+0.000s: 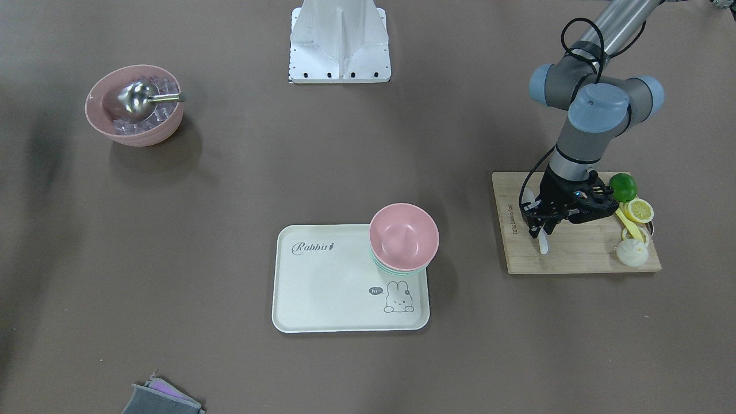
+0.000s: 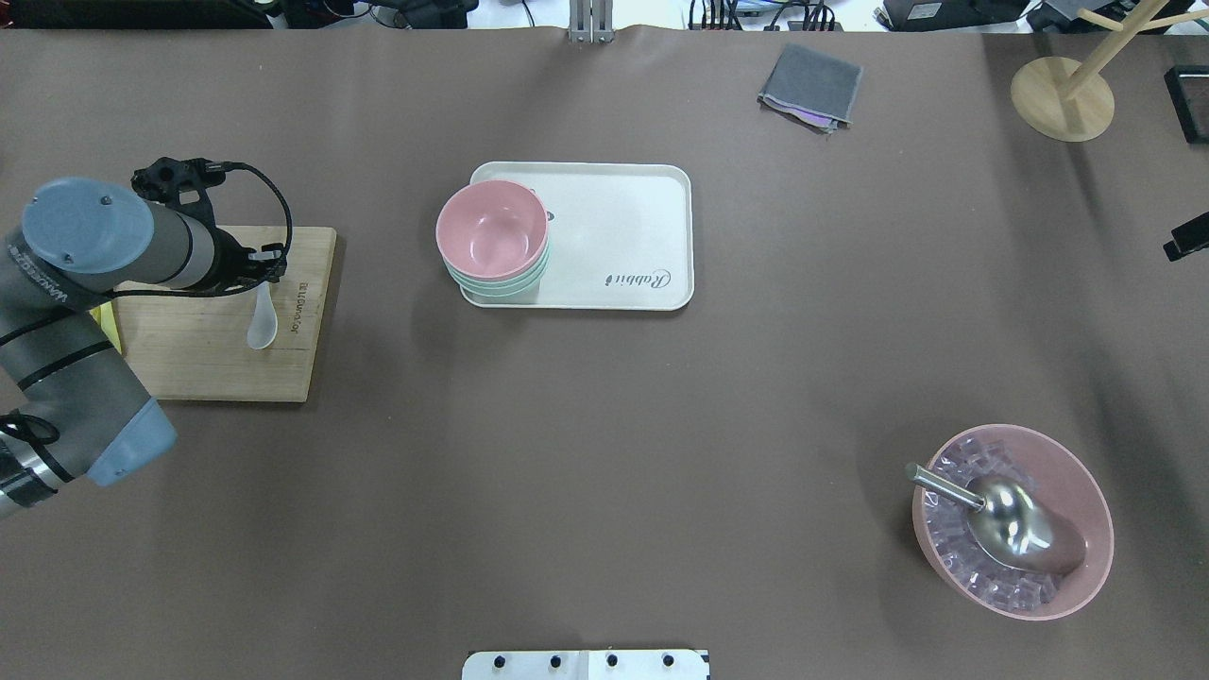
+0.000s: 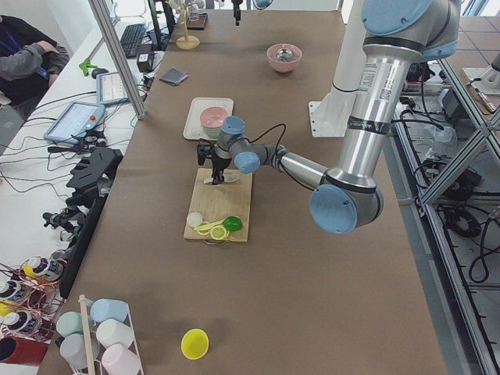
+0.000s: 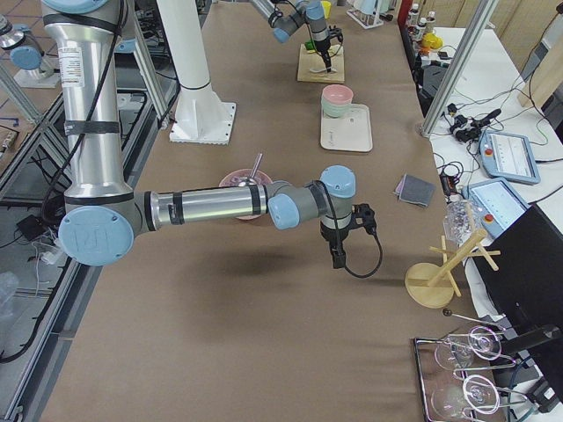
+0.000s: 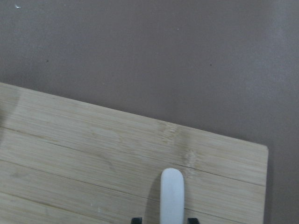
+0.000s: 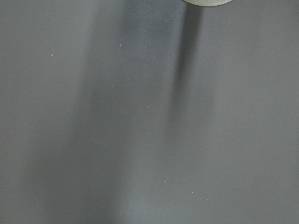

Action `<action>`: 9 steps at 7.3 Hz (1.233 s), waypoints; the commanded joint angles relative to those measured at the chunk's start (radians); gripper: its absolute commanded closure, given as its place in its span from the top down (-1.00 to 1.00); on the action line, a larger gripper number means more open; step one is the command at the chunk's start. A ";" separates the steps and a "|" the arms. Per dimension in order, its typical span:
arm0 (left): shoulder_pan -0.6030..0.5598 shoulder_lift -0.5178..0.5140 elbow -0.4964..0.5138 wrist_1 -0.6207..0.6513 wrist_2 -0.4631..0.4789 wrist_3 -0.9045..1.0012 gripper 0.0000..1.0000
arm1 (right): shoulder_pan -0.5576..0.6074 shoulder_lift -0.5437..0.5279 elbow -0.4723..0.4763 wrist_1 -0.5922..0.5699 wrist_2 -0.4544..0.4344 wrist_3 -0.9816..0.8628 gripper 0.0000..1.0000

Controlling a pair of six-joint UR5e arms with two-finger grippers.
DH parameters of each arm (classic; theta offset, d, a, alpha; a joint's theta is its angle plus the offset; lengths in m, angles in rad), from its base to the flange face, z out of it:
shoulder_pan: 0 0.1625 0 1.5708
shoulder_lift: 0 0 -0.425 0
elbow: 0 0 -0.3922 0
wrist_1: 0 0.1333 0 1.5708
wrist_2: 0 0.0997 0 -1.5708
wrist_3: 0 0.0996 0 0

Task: Stack pink bowl on green and place spoon
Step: 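Grasp the white spoon on the cutting board with the left gripper, then carry the white spoon with the left gripper into the pink bowl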

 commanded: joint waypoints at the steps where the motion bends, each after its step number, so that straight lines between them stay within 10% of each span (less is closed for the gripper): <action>1: 0.004 -0.001 0.000 0.000 0.000 -0.001 -0.42 | 0.000 -0.001 -0.006 0.000 -0.002 0.001 1.00; 5: 0.003 -0.008 -0.041 0.003 -0.005 -0.003 -1.00 | -0.001 -0.001 -0.009 0.000 -0.003 0.000 1.00; 9: 0.000 -0.161 -0.084 0.093 -0.008 -0.171 -1.00 | 0.000 -0.060 -0.005 0.023 -0.005 0.004 1.00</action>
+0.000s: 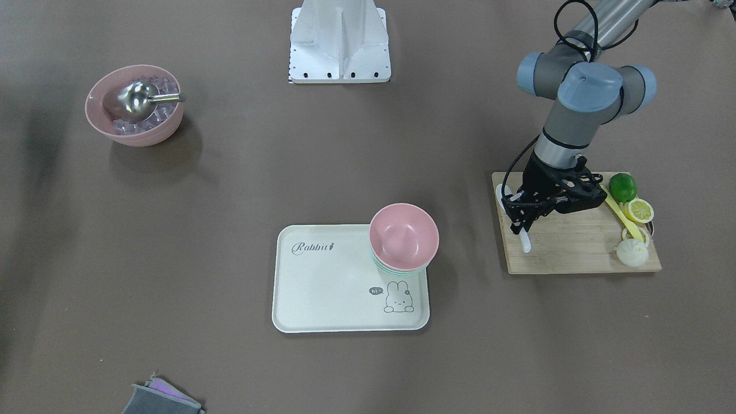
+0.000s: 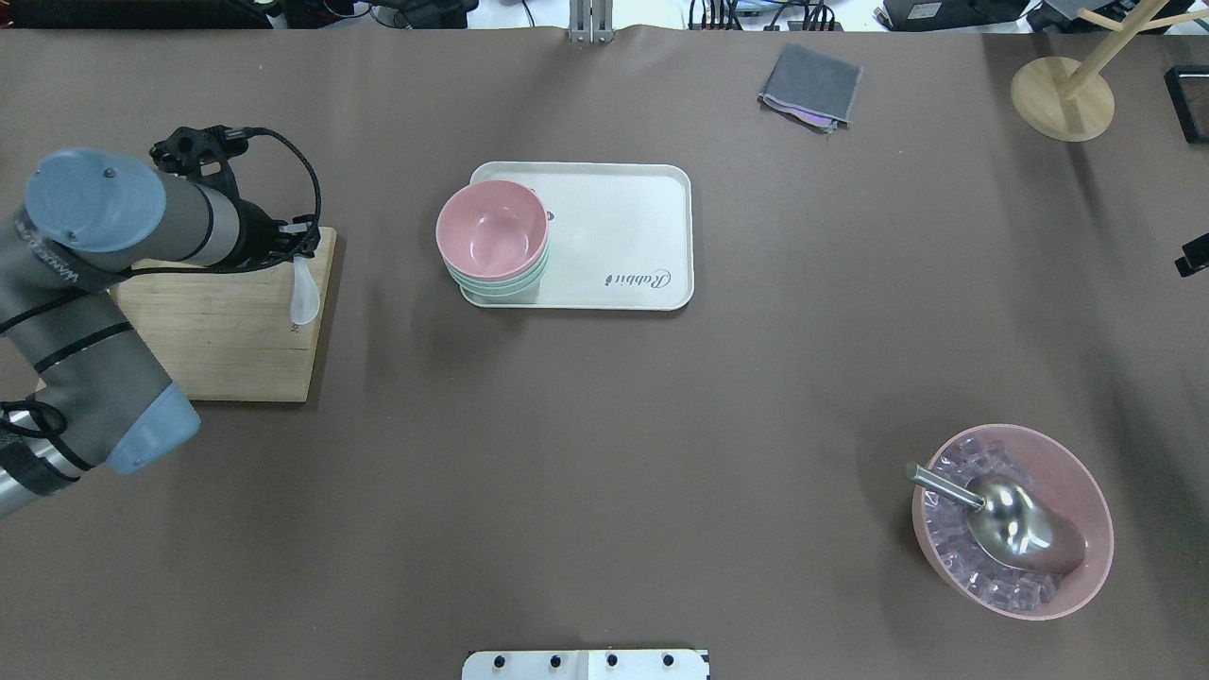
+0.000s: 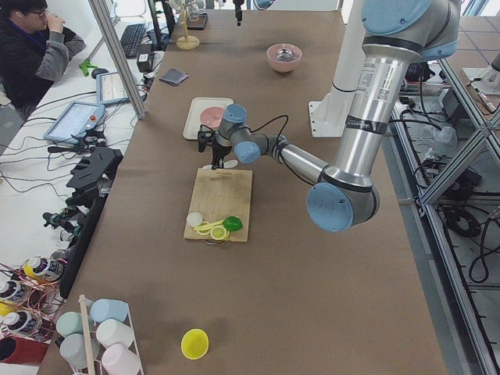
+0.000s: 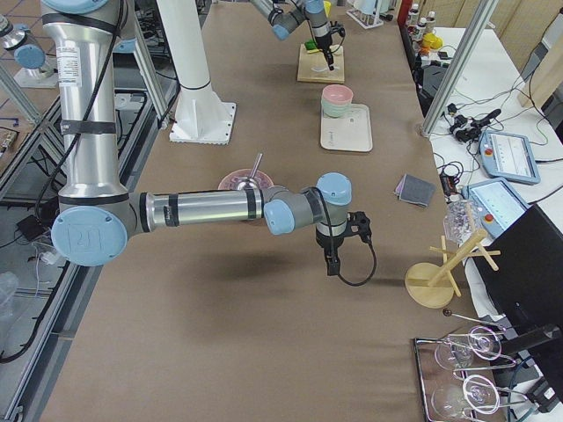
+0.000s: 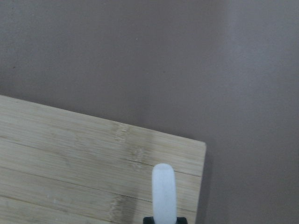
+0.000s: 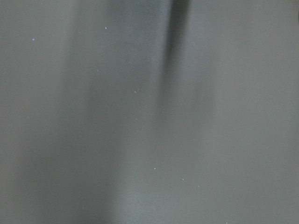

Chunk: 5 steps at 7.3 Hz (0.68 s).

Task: Stack pink bowl on green and place spoon
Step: 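Carry the white spoon with the left gripper into the pink bowl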

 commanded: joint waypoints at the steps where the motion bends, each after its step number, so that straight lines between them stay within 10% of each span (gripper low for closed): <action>1: 0.004 -0.164 -0.002 0.125 0.000 -0.127 -1.00 | 0.000 -0.036 -0.005 0.051 0.004 0.005 1.00; 5: 0.070 -0.424 0.203 0.210 0.119 -0.292 -1.00 | 0.000 -0.039 -0.006 0.052 0.006 0.009 1.00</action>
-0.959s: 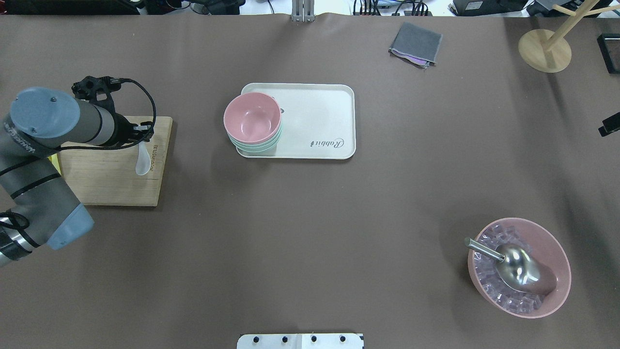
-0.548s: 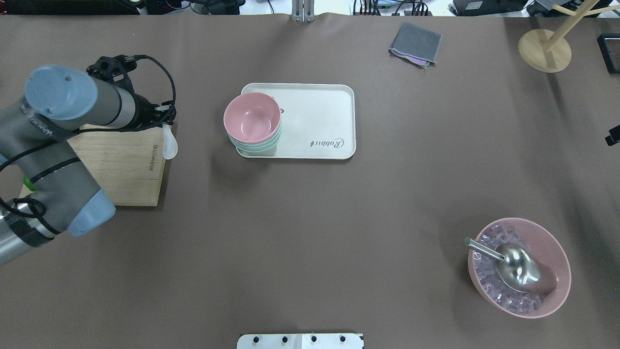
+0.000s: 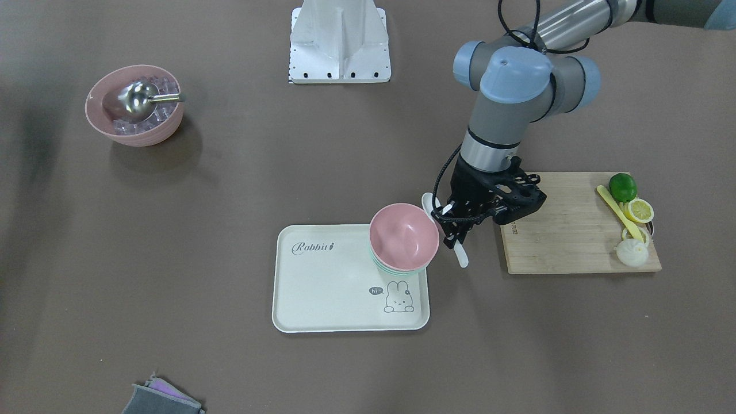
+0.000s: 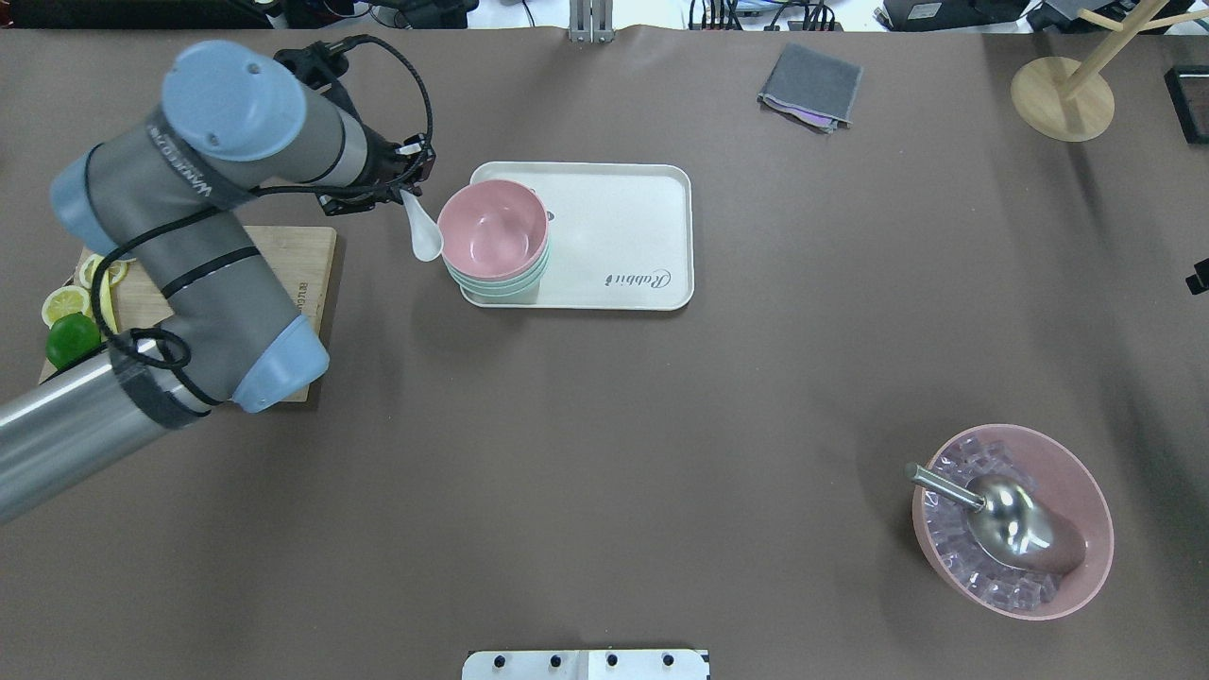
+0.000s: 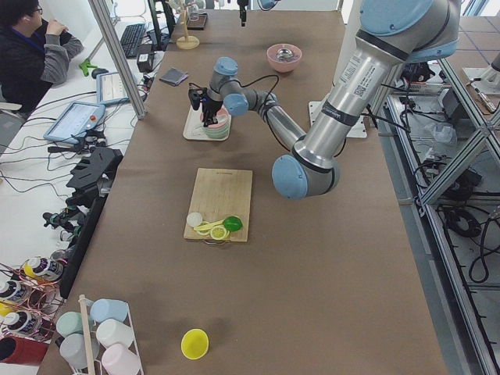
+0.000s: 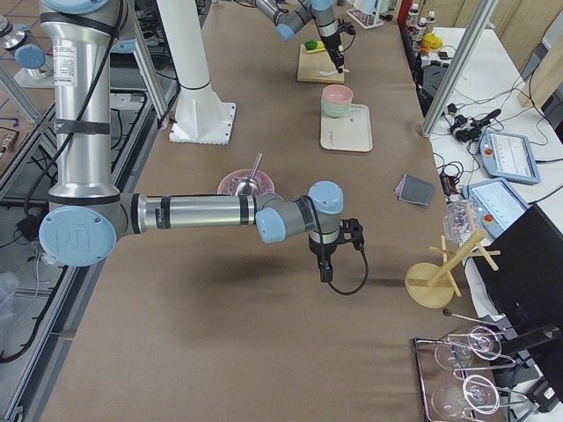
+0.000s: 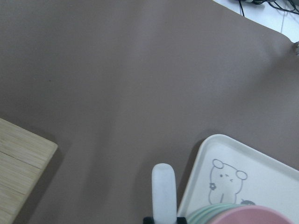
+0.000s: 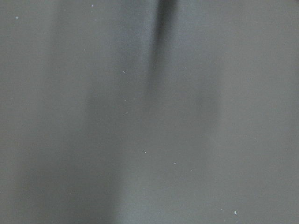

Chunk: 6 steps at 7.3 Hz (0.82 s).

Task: Stack pink bowl on green and place spoon
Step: 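Carry the white spoon with the left gripper into the pink bowl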

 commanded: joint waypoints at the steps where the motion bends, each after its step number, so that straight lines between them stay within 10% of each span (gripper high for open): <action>1: 0.055 -0.082 0.103 0.001 0.094 -0.044 -1.00 | 0.000 -0.002 -0.001 0.001 0.000 0.002 1.00; 3: 0.069 -0.080 0.101 0.001 0.095 -0.040 -1.00 | 0.000 -0.002 -0.001 0.001 0.002 0.002 1.00; 6: 0.070 -0.077 0.095 -0.001 0.095 -0.031 0.38 | 0.000 -0.002 -0.001 0.001 0.002 0.002 1.00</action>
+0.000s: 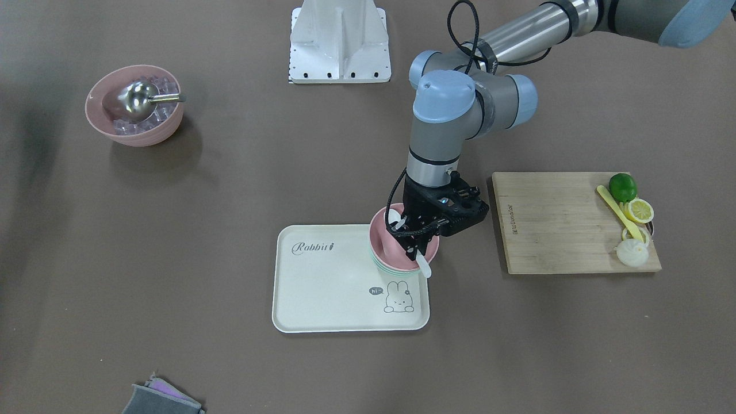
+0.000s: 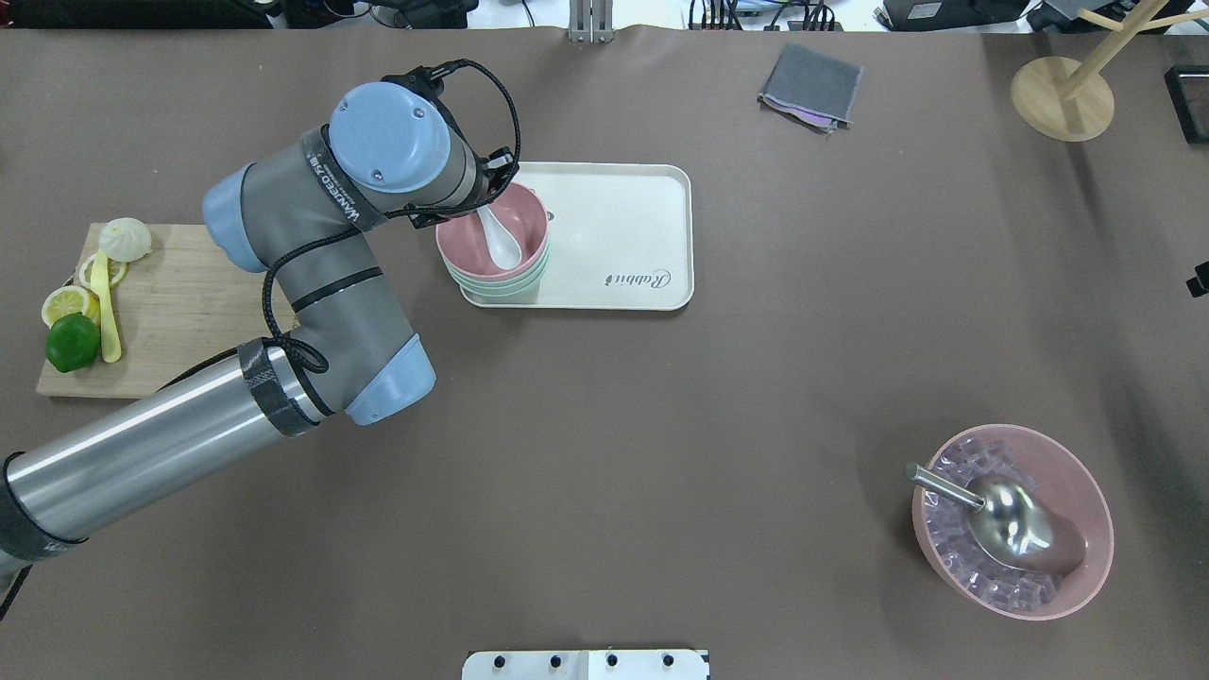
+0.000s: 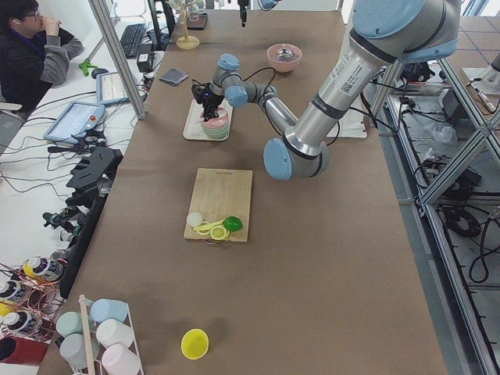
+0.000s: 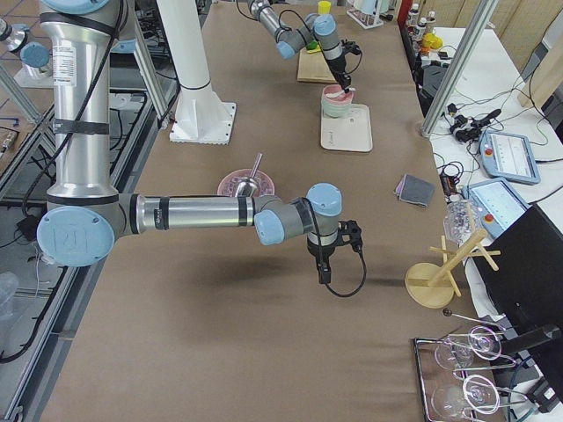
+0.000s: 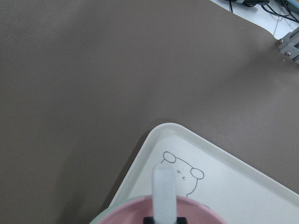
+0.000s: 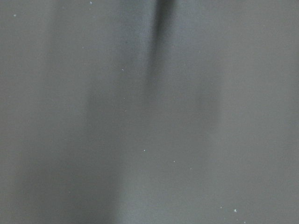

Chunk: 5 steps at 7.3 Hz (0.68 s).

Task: Stack pink bowl on green and place spoon
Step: 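Carry the white spoon with the left gripper into the pink bowl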

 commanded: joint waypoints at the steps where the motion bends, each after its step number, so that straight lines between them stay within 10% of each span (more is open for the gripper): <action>1: 0.001 0.002 -0.005 0.001 0.002 0.045 0.96 | 0.000 0.000 0.000 0.000 -0.001 0.000 1.00; 5: -0.114 0.244 -0.292 0.103 -0.199 0.486 0.97 | 0.000 -0.020 0.000 0.000 -0.009 -0.002 1.00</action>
